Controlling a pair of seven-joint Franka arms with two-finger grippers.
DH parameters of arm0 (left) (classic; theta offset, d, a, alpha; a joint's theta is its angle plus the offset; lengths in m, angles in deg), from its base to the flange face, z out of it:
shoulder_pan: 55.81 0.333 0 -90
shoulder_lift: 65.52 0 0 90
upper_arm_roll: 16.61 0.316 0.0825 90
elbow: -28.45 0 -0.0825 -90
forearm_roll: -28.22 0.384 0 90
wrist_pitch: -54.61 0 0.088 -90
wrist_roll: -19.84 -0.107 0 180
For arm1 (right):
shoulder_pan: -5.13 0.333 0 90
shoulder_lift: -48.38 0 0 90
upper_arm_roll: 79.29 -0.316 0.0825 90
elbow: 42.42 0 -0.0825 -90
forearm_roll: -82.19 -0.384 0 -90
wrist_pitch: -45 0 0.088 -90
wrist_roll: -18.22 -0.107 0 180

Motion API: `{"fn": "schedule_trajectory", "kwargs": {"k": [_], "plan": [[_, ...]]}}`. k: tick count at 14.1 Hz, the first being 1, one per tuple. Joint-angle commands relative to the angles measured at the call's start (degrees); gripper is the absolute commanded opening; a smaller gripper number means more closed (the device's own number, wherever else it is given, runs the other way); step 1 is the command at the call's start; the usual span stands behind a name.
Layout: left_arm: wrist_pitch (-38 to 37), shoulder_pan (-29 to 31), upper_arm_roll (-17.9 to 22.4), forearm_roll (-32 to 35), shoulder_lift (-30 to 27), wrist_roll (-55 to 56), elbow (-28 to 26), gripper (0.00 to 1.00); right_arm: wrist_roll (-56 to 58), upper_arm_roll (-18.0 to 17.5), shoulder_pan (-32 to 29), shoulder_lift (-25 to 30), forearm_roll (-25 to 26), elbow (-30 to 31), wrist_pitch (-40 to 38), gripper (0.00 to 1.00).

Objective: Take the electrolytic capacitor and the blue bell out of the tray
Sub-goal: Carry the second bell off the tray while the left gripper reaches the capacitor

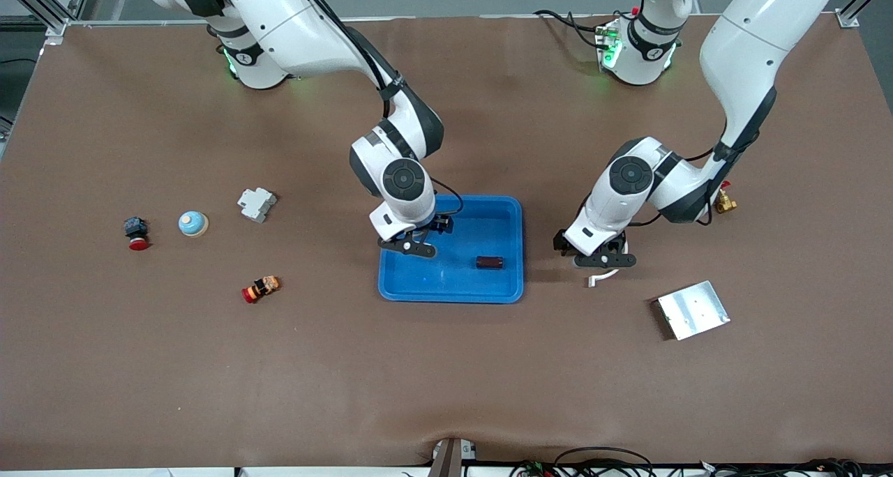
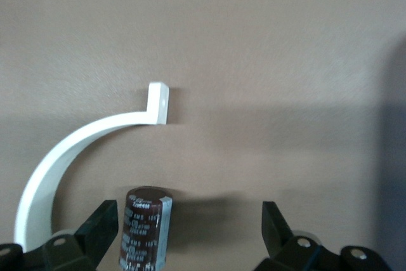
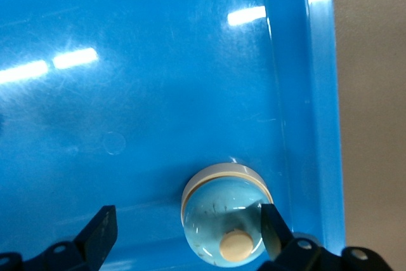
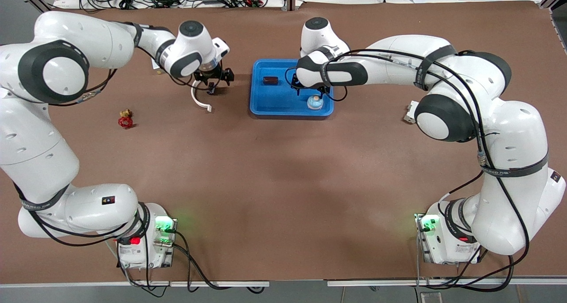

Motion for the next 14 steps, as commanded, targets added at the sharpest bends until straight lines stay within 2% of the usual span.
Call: {"fn": "schedule_trajectory", "kwargs": {"k": [1,3,5,7,14], "plan": [[-8.21,4.88,-6.38,-1.79,-1.22,-1.49,3.67,1.0,-1.68,-0.24,0.07,-0.57,1.24,-0.47,-0.97,1.0],[-14.45,6.91,-9.73,-3.36,-1.05,-4.03,7.53,1.0,-1.68,-0.24,0.07,-0.57,1.85,-0.38,-1.06,1.0],[-18.86,6.57,-10.53,-5.38,-0.96,-5.1,11.23,1.0,-1.68,-0.24,-0.1,-0.48,2.21,-0.38,-1.76,1.0],[-19.58,5.96,-10.8,-6.97,-0.96,-4.31,12.82,1.0,-1.77,-0.15,-0.19,-0.48,2.3,-0.38,-2.2,1.0],[-19.58,2.09,-11.23,-8.82,0.36,19.03,16.34,1.0,-1.94,-0.24,-0.1,-1.36,2.65,-0.38,-1.76,1.0]]}}
